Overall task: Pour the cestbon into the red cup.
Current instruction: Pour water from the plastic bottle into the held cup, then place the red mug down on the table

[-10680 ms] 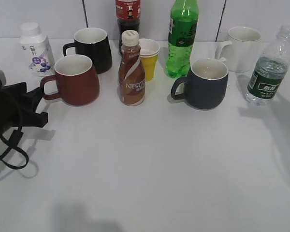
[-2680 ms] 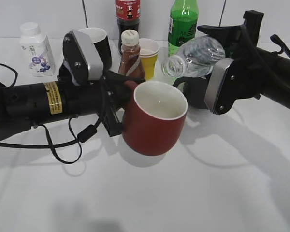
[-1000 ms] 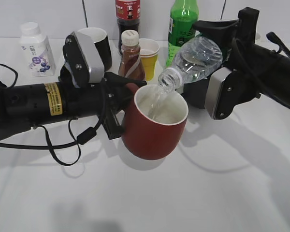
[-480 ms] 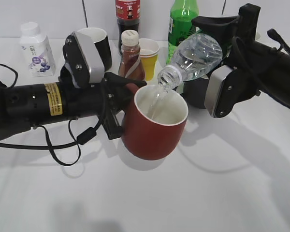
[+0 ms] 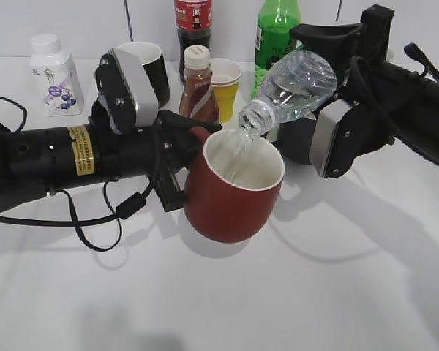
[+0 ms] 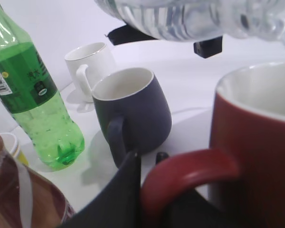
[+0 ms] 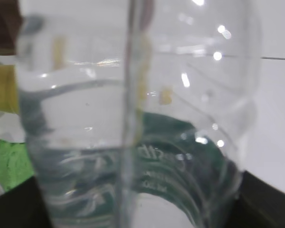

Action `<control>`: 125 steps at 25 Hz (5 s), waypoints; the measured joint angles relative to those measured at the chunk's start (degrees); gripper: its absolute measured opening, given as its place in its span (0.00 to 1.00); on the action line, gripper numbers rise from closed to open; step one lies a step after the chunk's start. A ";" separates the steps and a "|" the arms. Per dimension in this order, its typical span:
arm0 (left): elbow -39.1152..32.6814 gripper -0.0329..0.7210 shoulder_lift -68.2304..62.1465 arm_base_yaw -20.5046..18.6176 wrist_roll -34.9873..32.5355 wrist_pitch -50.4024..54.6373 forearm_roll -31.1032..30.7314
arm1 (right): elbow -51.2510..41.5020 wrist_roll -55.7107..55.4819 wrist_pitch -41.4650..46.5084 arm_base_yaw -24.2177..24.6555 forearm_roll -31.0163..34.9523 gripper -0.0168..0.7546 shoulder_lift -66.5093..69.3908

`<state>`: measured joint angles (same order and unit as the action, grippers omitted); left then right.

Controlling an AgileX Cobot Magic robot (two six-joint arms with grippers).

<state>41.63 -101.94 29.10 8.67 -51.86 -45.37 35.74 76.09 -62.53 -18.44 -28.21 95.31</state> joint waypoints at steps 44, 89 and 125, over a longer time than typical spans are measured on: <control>0.00 0.12 1.85 -1.54 -0.26 -3.04 4.35 | 1.17 -24.53 0.83 0.00 -0.93 0.63 -0.04; -0.89 0.12 19.32 -18.37 -0.31 18.37 27.61 | 10.48 -84.16 39.76 0.57 18.58 0.63 -11.53; 2.35 0.12 -16.52 -18.67 -14.27 -12.82 38.78 | 7.04 -82.69 26.27 11.77 23.70 0.63 2.41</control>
<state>43.98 -118.46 10.42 -5.60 -64.68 -6.60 42.78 -6.60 -36.26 -6.67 -4.51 97.72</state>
